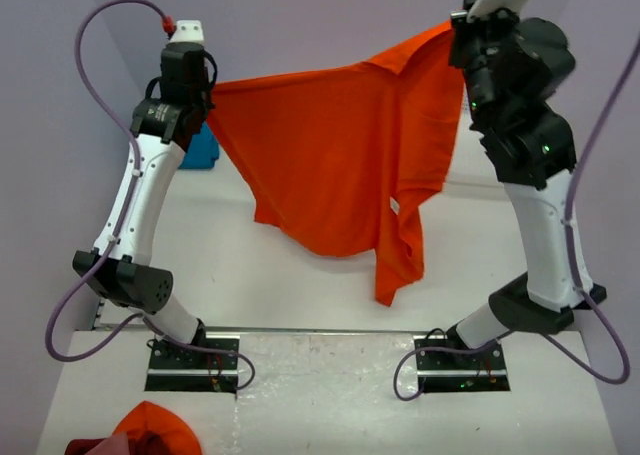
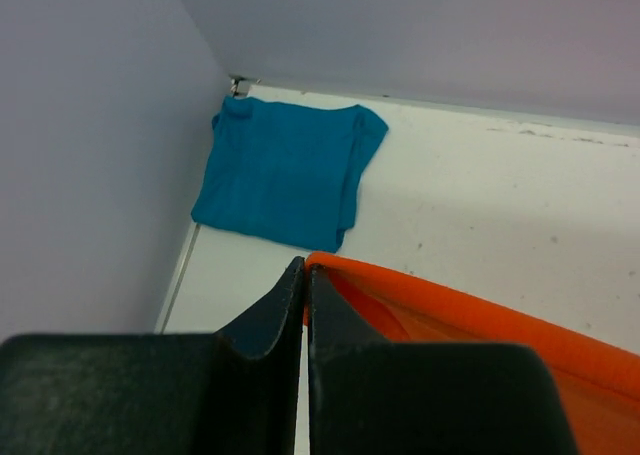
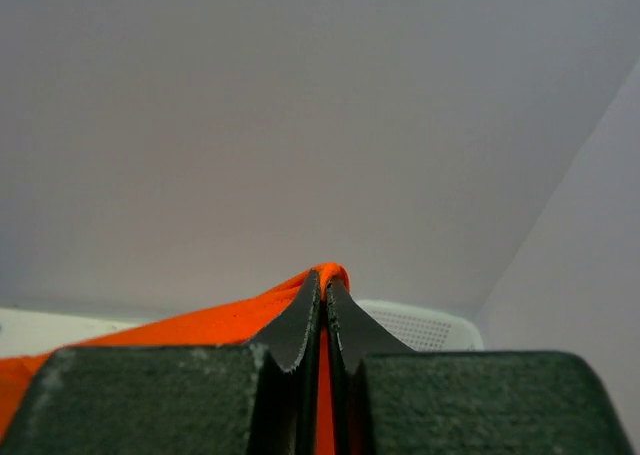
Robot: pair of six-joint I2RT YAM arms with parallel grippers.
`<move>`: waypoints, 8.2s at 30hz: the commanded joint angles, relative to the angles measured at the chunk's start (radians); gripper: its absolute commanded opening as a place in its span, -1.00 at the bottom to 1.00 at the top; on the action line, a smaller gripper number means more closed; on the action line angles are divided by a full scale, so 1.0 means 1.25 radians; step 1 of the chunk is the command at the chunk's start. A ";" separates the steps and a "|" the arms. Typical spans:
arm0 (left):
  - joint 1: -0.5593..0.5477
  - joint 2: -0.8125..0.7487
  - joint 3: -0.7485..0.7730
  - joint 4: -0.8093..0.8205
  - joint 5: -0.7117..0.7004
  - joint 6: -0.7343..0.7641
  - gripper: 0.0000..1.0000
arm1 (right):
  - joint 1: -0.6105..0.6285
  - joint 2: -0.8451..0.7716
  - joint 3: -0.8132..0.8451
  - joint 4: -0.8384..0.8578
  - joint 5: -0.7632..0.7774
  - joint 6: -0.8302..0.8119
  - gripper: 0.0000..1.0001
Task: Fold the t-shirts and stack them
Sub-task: Flatten out the tshirt
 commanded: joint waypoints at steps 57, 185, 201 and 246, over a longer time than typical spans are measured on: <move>0.145 -0.093 0.021 0.242 0.391 0.021 -1.00 | -0.020 0.056 0.061 0.050 -0.081 -0.098 -1.00; 0.049 0.213 -0.432 0.118 0.112 -0.128 -0.94 | 0.024 -0.045 -1.030 -0.079 -0.021 0.523 -1.00; 0.032 0.144 -0.473 0.126 -0.047 -0.231 0.45 | 0.072 -0.024 -1.103 -0.123 0.016 0.640 -1.00; 0.114 0.329 -0.350 0.201 0.317 -0.171 -0.38 | -0.276 0.354 -0.633 -0.113 -0.243 0.464 -0.03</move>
